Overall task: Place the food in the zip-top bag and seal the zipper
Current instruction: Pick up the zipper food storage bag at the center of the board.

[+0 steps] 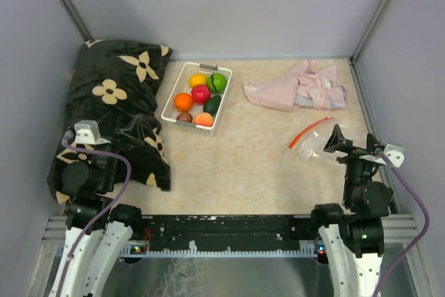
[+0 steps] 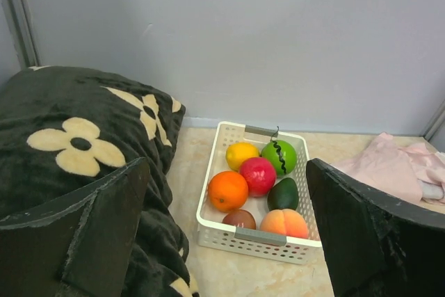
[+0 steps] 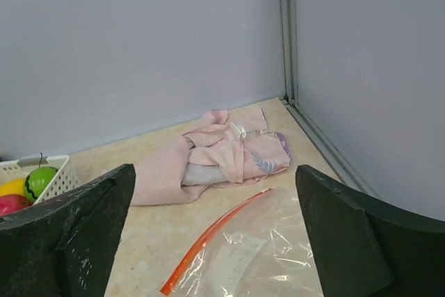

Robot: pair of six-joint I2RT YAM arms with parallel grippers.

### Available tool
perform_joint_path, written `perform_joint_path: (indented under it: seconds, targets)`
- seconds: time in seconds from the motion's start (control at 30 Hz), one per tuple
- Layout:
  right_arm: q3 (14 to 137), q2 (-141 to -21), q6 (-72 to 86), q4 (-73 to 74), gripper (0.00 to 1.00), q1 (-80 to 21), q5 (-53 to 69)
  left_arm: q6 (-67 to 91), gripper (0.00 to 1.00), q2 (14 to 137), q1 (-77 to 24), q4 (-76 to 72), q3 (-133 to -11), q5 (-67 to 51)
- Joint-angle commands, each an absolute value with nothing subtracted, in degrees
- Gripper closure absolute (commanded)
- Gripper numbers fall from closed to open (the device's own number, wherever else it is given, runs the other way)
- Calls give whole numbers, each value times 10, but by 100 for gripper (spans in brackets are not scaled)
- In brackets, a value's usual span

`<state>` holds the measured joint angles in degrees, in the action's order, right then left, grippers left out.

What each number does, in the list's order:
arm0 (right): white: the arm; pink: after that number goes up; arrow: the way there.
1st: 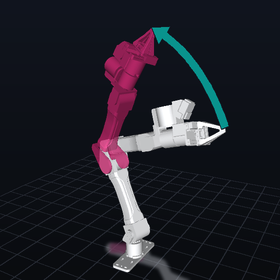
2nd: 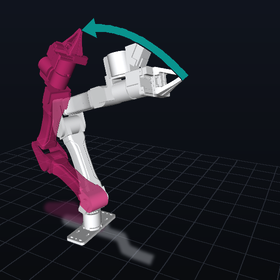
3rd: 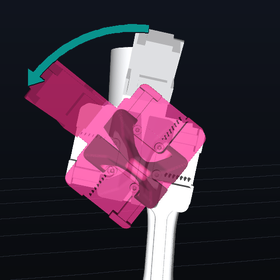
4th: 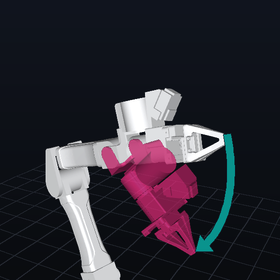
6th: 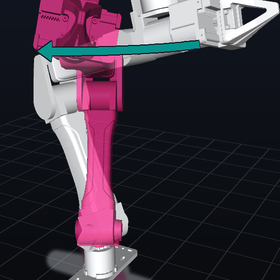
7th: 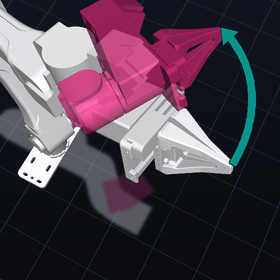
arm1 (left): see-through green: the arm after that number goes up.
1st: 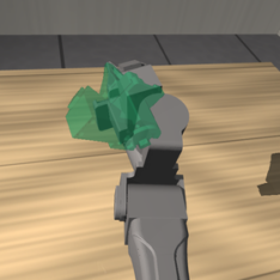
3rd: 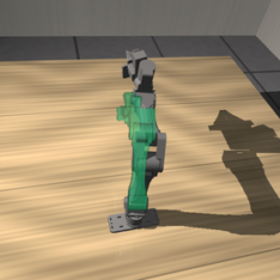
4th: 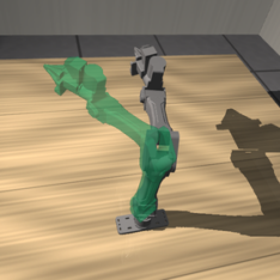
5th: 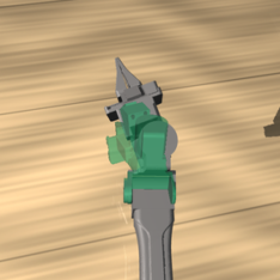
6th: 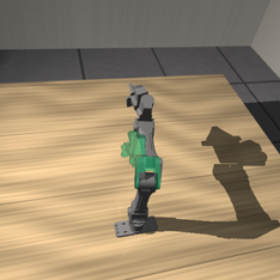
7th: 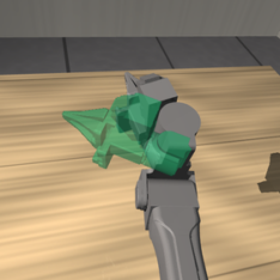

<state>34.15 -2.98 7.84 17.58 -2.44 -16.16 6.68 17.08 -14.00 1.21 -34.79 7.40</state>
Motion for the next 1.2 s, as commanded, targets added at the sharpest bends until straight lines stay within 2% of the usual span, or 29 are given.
perform_joint_path:
  seconds: [0.0, 0.4, 0.67, 0.83, 1.17]
  targets:
    - [351, -25, 69, 134, 1, -17, -151, 75, 0, 167, -138, -9, -347, 53]
    - [376, -89, 99, 166, 1, -17, -132, 88, 0, 146, -140, 10, -366, 18]
    - [437, -219, 117, 233, 1, -17, -51, 93, 0, 153, -141, 60, -375, -12]
    - [471, -321, 152, 289, 1, -17, -44, 98, 0, 165, -141, 72, -375, -50]
    - [496, -506, 208, 282, 1, -17, -162, 98, 0, 155, -146, 78, -373, -34]
